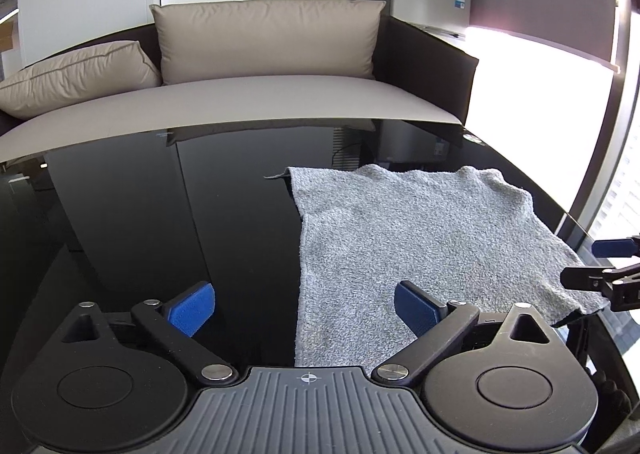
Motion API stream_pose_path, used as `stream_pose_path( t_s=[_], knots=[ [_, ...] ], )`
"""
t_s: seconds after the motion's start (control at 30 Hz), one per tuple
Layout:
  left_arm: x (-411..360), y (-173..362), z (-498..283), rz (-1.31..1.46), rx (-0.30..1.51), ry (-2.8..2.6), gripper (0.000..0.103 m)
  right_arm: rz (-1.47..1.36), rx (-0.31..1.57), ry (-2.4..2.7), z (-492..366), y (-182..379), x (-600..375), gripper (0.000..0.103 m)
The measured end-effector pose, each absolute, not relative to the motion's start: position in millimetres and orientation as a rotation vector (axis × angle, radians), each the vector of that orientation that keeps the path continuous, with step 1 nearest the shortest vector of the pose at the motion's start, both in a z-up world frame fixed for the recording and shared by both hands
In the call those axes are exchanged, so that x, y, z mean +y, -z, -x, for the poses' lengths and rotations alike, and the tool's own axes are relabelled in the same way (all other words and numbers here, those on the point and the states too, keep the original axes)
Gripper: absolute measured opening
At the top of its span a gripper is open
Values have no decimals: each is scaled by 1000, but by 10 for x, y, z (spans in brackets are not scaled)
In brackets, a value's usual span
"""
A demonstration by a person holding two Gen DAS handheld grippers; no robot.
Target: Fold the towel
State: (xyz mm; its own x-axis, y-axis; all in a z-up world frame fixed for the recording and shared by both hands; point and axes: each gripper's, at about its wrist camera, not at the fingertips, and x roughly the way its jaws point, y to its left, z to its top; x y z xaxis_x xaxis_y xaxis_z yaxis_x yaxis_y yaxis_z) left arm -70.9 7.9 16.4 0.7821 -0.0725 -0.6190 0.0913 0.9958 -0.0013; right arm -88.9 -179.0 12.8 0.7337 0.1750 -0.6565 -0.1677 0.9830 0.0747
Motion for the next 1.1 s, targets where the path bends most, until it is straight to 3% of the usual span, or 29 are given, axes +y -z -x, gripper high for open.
stream_pose_path(
  t_s=[0.03,0.23,1.1],
  knots=[
    [76,-163,717,-28,665,84,102,-18,725,-187,900,-129,-1788,94],
    [70,-153,732,-6,677,93,102,-76,724,-200,955,-120,-1785,103],
    [35,9,618,-8,737,106,102,-95,794,-72,959,-29,-1798,103]
  ],
)
